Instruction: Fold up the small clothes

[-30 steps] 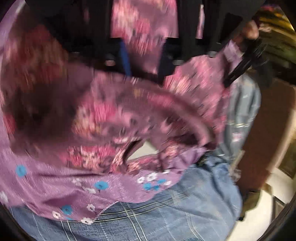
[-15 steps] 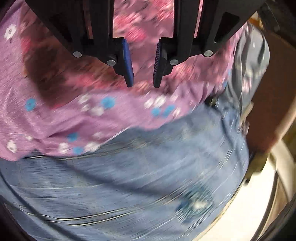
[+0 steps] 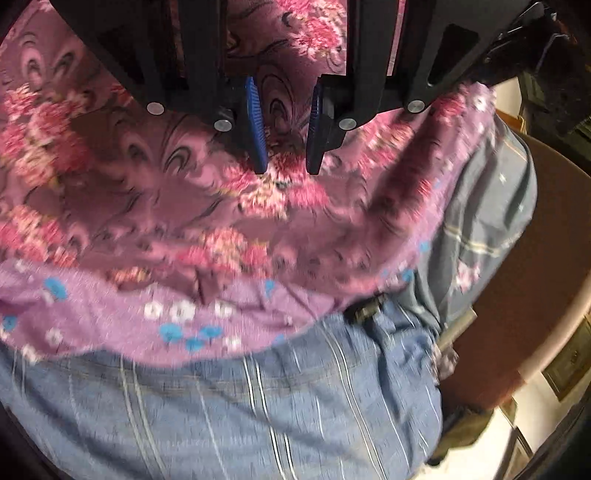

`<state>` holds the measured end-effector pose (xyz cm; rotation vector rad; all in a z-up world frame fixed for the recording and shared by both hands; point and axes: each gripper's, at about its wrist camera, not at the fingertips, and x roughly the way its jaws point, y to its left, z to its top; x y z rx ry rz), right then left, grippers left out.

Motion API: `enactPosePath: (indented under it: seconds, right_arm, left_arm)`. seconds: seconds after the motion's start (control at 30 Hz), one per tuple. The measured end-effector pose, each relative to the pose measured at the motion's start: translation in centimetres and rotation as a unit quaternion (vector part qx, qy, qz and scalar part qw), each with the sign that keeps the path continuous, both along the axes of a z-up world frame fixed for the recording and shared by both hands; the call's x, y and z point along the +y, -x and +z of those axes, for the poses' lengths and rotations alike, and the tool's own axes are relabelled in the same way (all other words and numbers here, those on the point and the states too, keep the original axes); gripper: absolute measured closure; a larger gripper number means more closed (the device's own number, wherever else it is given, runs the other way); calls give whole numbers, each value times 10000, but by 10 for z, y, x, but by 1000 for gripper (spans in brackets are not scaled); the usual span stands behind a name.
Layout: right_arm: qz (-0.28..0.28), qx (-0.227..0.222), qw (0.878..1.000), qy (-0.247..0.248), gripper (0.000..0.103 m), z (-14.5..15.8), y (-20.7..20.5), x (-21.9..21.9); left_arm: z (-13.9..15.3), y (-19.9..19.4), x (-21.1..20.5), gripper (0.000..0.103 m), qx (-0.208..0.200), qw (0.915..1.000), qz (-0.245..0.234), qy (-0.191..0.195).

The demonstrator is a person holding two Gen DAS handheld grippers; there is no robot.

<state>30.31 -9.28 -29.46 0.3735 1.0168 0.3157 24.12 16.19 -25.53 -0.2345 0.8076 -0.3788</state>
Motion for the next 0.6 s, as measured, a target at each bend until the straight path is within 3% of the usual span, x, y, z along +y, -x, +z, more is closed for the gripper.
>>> enactPosePath:
  seconds: [0.07,0.17,0.23,0.33,0.37,0.4,0.5,0.6]
  right_arm:
    - [-30,-44,10000,-41,85,-3,0,-2]
    - [-37,-26,9999,-106,85,-1,-1,-4]
    - [-61,-59,9999,-82,85,1,2,-5]
    - [-74,-252,9995,-186,80,11,7,-3]
    - [-68,-337,9991,-229,80,14,8,-1]
    - [-64,-425,9988,-246,80,17,10,1]
    - [-14,-569,9980,-273,80,26,14,4]
    - [33,-522,9975,-471,79,30,11,7]
  left_arm:
    - [-4,-10,25,93,97,9979,631,99]
    - [-3,-17,64,93,89,9873,1560,288]
    - [0,-14,72,93,-11,9833,1771,419]
    - [7,-11,53,87,-237,9890,1393,429]
    - [7,-11,38,79,-227,9925,1159,312]
    - [5,-12,28,73,-174,9942,1040,220]
    - [-9,-18,6,70,203,9970,734,119]
    - [-18,-29,-14,70,290,9951,729,-597]
